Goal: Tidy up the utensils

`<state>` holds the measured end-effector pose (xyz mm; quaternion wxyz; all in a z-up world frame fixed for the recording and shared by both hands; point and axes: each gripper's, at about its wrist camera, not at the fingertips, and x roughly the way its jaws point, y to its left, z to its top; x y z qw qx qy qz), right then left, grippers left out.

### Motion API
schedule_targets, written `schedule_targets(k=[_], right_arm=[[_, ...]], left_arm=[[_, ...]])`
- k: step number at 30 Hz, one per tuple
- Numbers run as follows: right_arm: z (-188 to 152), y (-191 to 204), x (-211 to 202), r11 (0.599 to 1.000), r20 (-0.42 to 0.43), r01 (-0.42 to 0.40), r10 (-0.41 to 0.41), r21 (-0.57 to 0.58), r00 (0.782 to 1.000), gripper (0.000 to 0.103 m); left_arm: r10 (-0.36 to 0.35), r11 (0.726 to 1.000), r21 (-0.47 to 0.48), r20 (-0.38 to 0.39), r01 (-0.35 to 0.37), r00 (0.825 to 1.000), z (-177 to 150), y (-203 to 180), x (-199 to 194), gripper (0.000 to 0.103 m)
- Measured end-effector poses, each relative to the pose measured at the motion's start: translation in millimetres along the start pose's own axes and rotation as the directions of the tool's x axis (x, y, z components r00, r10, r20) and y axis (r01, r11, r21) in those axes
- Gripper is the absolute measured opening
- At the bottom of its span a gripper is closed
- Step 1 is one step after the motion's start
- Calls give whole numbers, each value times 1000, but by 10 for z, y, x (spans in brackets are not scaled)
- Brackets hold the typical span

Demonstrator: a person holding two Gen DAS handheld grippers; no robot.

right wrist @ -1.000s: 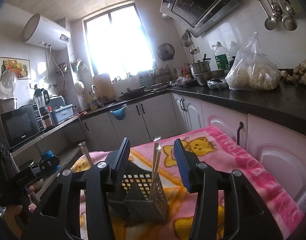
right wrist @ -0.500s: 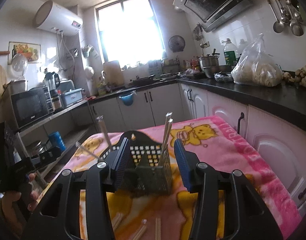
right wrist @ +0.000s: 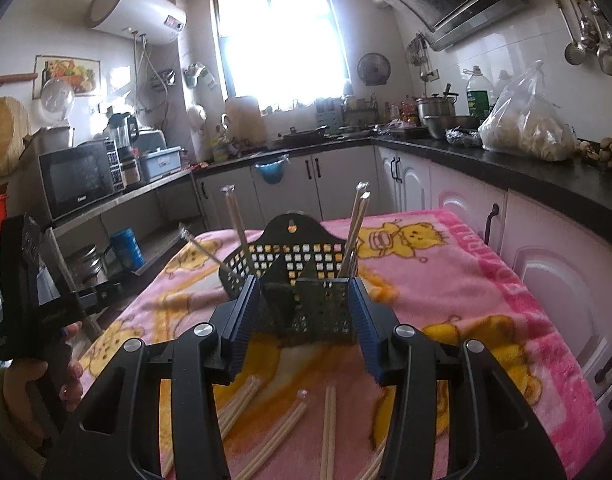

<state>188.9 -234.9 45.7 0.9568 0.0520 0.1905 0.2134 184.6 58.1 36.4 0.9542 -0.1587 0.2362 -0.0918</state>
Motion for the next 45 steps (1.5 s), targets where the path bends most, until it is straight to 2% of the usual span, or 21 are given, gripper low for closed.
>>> schedule_targets(k=[14, 20, 24, 29, 31, 35, 40, 45], right_arm=[[-399, 165, 107, 998, -134, -53, 49, -23, 990, 44], [-540, 209, 196, 998, -199, -60, 52, -35, 979, 44], [-636, 243, 256, 997, -248, -66, 54, -41, 967, 44], [-757, 256, 370, 997, -321, -71, 58, -27, 945, 44], [-812, 264, 431, 997, -356, -71, 58, -23, 933, 44], [-891, 263, 554, 997, -409, -77, 68, -5, 910, 39], [-987, 206, 751, 997, -474, -65, 77, 42, 877, 35], [-1041, 97, 932, 994, -529, -38, 89, 105, 844, 32]], left_arm=[[49, 999, -7, -128, -51, 991, -371, 146, 145, 82], [75, 997, -5, -197, -78, 977, -526, 200, 265, 82], [91, 996, -1, -254, -94, 963, -651, 244, 375, 82], [97, 995, -3, -307, -103, 947, -773, 293, 493, 77], [90, 995, -14, -327, -100, 941, -795, 310, 535, 70], [77, 996, -21, -359, -91, 930, -805, 317, 607, 62], [44, 997, -43, -422, -68, 906, -836, 307, 746, 51], [42, 997, -40, -459, -68, 887, -846, 282, 857, 50]])
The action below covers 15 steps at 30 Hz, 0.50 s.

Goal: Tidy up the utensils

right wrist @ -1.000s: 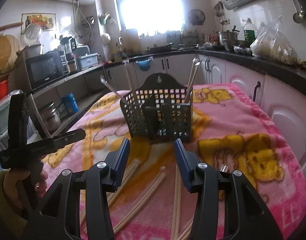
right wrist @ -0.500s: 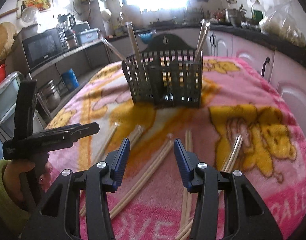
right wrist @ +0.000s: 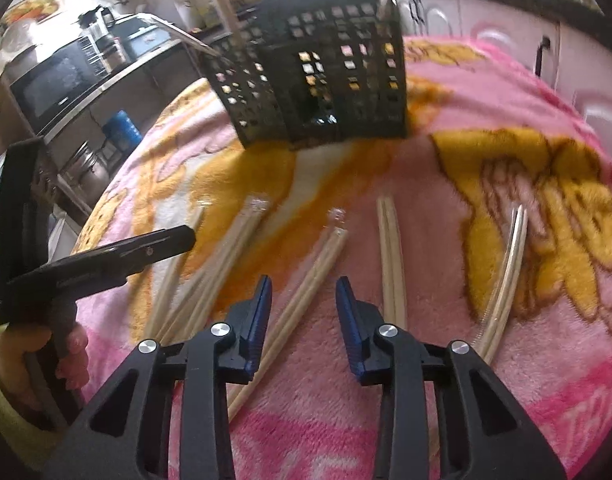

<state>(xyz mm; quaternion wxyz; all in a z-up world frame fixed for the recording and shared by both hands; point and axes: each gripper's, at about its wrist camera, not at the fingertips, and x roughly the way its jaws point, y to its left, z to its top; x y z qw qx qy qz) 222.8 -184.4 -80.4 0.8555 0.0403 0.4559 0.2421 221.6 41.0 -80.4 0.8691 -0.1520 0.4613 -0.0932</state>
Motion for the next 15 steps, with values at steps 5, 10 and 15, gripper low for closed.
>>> schedule_targets(k=[5, 10, 15], right_arm=[[89, -112, 107, 999, -40, -17, 19, 51, 999, 32], [191, -140, 168, 998, -56, -13, 17, 63, 998, 32], [288, -140, 240, 997, -69, -3, 7, 72, 998, 30]], left_arm=[[28, 1000, 7, -31, -27, 999, 78, -52, 95, 47], [75, 997, 37, -49, -73, 996, 169, -106, 185, 35], [104, 994, 47, -54, -102, 993, 229, -57, 232, 17]])
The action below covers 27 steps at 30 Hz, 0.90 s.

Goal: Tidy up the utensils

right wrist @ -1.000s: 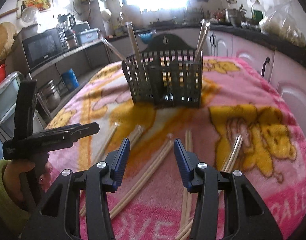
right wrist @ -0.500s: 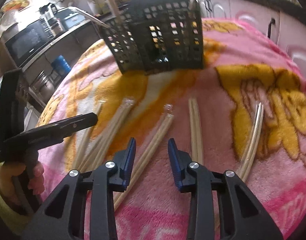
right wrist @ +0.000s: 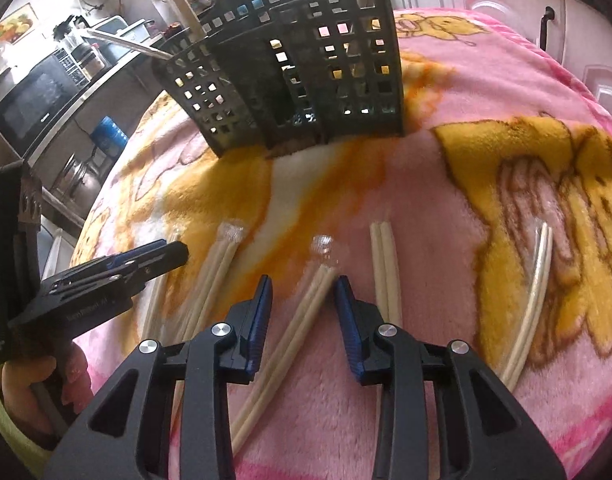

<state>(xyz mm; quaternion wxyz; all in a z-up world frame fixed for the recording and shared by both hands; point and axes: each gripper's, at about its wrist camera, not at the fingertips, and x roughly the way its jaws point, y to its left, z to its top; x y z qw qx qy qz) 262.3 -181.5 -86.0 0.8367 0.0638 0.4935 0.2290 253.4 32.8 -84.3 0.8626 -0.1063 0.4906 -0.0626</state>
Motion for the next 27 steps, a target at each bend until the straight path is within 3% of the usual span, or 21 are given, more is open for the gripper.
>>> schedule_targets(k=[4, 10, 14, 19, 27], right_arm=[[76, -46, 37, 1000, -11, 8, -8, 28, 1000, 19], [94, -84, 15, 999, -5, -7, 7, 43, 1000, 13], [56, -138, -69, 996, 11, -63, 63, 70, 998, 9], [-21, -137, -281, 991, 77, -116, 111, 61, 991, 8], [-114, -38, -742, 993, 223, -114, 113, -12, 968, 7]], left_arm=[[-14, 1000, -2, -11, 14, 1000, 4, 70, 0, 10], [-61, 998, -34, -3, 61, 998, -43, 209, -77, 3], [-113, 992, -48, 40, 115, 993, -119, 260, -209, 1], [-145, 989, -20, 124, 148, 982, -205, 218, -437, 1], [-185, 983, 27, 238, 184, 954, -175, 40, -776, 1]])
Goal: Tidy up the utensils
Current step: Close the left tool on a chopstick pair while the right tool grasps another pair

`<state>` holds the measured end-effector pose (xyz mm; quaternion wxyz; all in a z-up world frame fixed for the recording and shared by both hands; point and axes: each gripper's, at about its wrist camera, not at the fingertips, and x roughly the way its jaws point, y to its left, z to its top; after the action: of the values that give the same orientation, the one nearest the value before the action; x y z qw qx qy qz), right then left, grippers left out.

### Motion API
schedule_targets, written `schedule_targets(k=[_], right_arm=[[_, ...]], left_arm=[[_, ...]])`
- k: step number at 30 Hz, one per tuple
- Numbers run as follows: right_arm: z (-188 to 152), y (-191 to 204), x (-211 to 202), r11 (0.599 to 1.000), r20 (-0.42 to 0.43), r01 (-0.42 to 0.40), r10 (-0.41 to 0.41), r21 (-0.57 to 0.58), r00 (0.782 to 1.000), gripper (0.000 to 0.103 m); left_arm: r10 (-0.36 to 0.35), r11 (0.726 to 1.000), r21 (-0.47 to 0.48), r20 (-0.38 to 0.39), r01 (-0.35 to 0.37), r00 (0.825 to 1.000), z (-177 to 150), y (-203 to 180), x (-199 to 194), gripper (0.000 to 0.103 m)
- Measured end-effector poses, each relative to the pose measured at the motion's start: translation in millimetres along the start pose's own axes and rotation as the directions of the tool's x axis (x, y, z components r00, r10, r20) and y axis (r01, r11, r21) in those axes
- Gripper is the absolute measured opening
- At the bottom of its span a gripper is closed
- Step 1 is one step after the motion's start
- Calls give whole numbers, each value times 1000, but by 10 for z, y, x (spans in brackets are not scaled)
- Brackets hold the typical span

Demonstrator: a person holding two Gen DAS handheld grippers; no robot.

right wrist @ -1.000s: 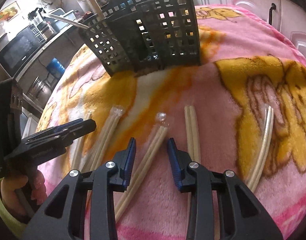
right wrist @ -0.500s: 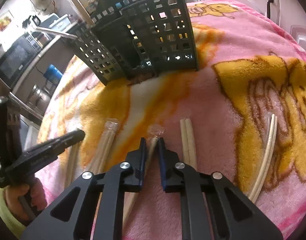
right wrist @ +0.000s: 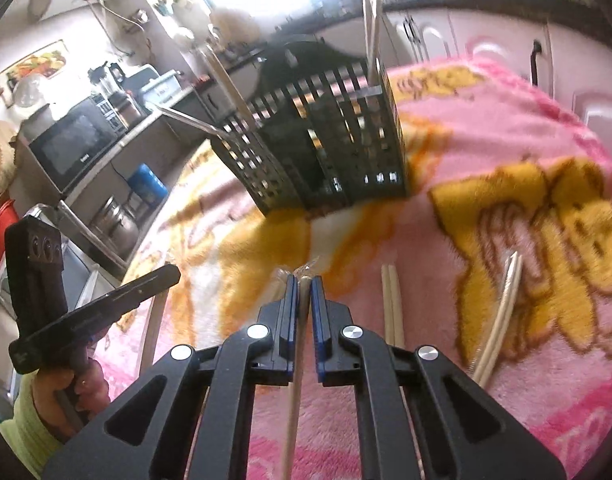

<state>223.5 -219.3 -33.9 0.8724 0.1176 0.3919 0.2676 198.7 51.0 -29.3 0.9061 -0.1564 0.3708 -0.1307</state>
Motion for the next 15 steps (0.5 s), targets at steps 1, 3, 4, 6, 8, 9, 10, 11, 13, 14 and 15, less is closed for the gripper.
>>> schedule_targets(k=[1, 3, 4, 6, 8, 9, 10, 11, 13, 14, 15], right_arm=[[5, 27, -34, 1000, 13, 1, -1, -5, 1000, 7], [10, 41, -153, 1000, 50, 2, -1, -15, 999, 7], [11, 44, -224, 1000, 69, 4, -2, -22, 998, 7], [22, 87, -296, 999, 99, 13, -10, -30, 995, 7], [30, 108, -374, 999, 132, 25, -20, -35, 991, 6], [36, 100, -431, 999, 150, 32, -27, -36, 988, 6], [35, 102, -464, 999, 165, 37, -30, -36, 986, 6], [42, 111, -496, 999, 176, 38, -31, -36, 984, 6], [57, 121, -590, 998, 204, 47, -37, -45, 978, 6], [71, 132, -628, 997, 219, 53, -41, -51, 975, 6], [85, 140, -672, 997, 235, 57, -41, -59, 971, 6]], left_arm=[[-6, 1000, 2, 12, 6, 1000, 7, -24, -33, 1], [-17, 1000, 5, 35, 17, 999, 27, -65, -105, 1], [-24, 1000, 6, 47, 24, 999, 39, -86, -138, 1], [-29, 1000, 10, 70, 29, 997, 53, -125, -185, 1], [-34, 999, 6, 98, 33, 995, 79, -167, -228, 1], [-37, 999, 4, 105, 36, 994, 91, -180, -235, 1], [-37, 999, 6, 119, 36, 992, 107, -218, -255, 1], [-36, 999, 9, 126, 35, 991, 114, -235, -263, 1], [-37, 999, 16, 149, 35, 988, 145, -284, -294, 1], [-39, 999, 18, 159, 36, 987, 166, -294, -313, 1], [-39, 999, 21, 172, 36, 984, 195, -317, -331, 1]])
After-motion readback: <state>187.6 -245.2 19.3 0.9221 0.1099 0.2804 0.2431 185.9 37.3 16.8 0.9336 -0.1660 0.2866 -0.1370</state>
